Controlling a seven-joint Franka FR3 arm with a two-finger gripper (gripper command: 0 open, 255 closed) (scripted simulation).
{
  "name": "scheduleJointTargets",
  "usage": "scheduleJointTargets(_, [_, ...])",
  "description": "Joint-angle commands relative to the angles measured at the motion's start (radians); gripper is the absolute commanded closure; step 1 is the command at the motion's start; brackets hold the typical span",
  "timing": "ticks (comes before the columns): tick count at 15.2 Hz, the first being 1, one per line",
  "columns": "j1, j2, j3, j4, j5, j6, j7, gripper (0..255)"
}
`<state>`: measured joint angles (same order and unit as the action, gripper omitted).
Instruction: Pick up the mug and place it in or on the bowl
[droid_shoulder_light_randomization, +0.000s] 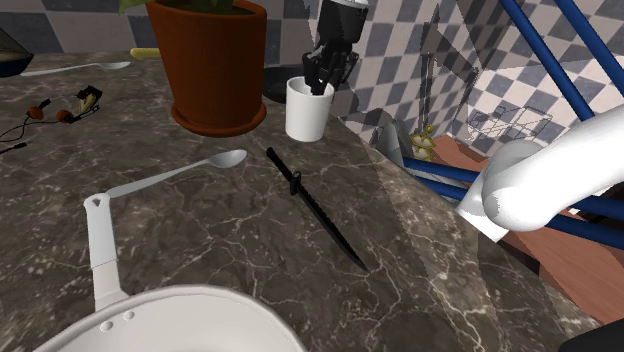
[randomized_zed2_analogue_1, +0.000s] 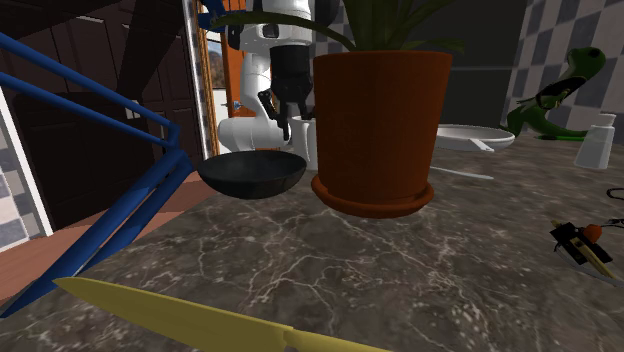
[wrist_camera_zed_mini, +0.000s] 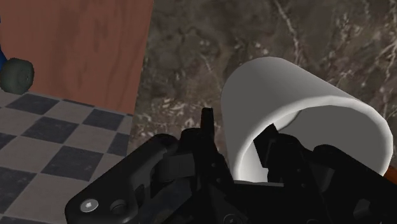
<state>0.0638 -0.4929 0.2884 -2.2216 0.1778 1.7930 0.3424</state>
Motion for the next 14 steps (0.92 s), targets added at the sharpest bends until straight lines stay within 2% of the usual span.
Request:
scheduleJointTargets(1, [0.0, 0.0, 0.0, 0.0, 0.0, 0.0, 0.0, 255])
scheduleJointTargets(8, [0.0, 0.0, 0.0, 0.0, 0.0, 0.0, 0.0, 255])
scheduleJointTargets(14, [-0.004, 0.007, -0.007, 0.086, -0.007, -0.079, 0.005, 255])
